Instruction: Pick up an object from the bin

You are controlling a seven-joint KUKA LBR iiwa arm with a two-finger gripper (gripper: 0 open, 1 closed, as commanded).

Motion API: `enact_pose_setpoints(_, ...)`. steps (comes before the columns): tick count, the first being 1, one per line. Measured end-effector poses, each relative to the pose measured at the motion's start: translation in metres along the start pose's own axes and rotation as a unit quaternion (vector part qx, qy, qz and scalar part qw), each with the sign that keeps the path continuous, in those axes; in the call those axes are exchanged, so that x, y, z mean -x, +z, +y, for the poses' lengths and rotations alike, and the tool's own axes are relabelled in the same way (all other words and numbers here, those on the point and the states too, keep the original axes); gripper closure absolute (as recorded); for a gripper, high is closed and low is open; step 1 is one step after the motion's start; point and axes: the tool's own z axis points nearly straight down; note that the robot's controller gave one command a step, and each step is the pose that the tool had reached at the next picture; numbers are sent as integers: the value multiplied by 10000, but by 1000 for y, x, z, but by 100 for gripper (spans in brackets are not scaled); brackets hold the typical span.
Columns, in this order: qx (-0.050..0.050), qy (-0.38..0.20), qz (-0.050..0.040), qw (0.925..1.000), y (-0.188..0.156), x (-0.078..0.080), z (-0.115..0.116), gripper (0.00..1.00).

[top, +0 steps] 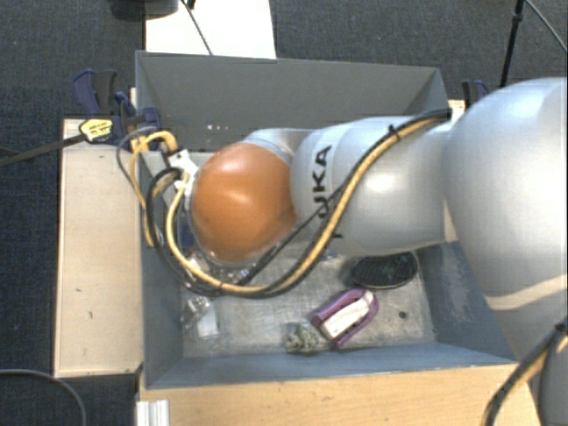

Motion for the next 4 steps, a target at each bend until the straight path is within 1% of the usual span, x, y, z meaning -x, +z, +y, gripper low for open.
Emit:
enact_pose_setpoints(1,34,-1581,15,9874,0,4,20,0)
enact_pose_setpoints(2,44,-1550,15,9879,-1,4,19,100)
enact_pose_setpoints(3,-11,-1507,17,9886,-62,5,18,100)
enact_pose_setpoints(4,0,-1447,6,9895,-69,6,17,100)
